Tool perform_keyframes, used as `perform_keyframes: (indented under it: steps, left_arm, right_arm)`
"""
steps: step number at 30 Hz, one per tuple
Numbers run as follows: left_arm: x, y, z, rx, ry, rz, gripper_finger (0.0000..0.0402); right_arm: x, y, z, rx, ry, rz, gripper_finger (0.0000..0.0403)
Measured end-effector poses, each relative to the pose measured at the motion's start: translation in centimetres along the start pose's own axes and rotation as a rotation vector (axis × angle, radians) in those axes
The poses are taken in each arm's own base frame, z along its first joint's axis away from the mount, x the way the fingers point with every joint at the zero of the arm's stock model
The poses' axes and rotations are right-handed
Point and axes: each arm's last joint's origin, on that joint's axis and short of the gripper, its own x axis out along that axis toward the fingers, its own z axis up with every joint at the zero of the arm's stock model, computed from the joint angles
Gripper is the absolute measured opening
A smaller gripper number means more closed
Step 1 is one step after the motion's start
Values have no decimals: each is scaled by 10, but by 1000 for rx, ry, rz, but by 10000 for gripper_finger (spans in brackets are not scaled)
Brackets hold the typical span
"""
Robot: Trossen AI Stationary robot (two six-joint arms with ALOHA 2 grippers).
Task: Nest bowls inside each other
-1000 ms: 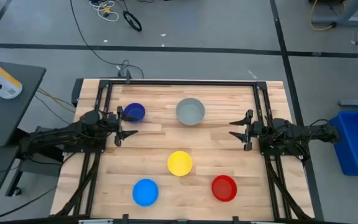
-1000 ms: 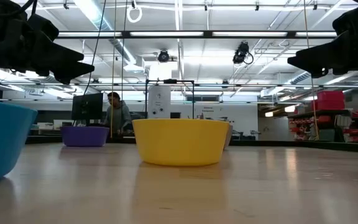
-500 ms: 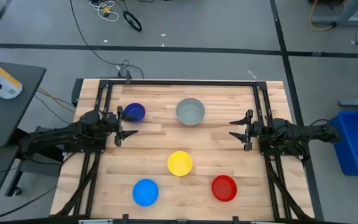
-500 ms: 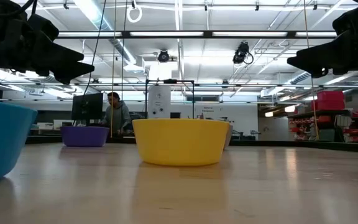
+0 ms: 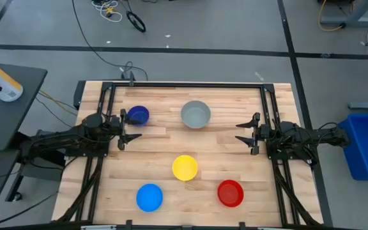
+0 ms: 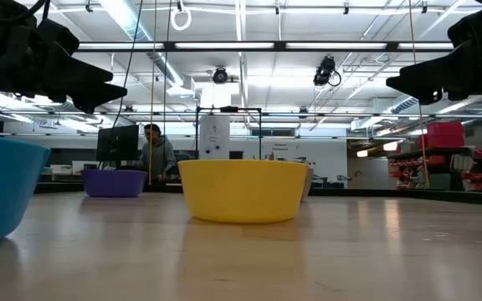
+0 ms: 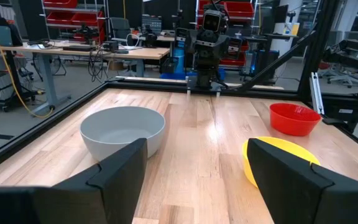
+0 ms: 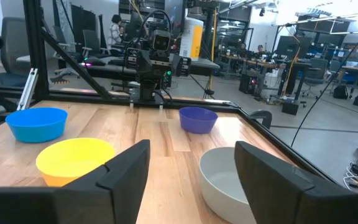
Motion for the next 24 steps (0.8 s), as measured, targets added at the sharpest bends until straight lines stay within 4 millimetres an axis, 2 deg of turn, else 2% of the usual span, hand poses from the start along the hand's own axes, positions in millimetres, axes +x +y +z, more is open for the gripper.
perform_keyframes:
  steps: [24]
  left_arm:
    - [0,0,0,0,0,0,286]
  right_arm:
    - [0,0,2,3,-16,-2,275]
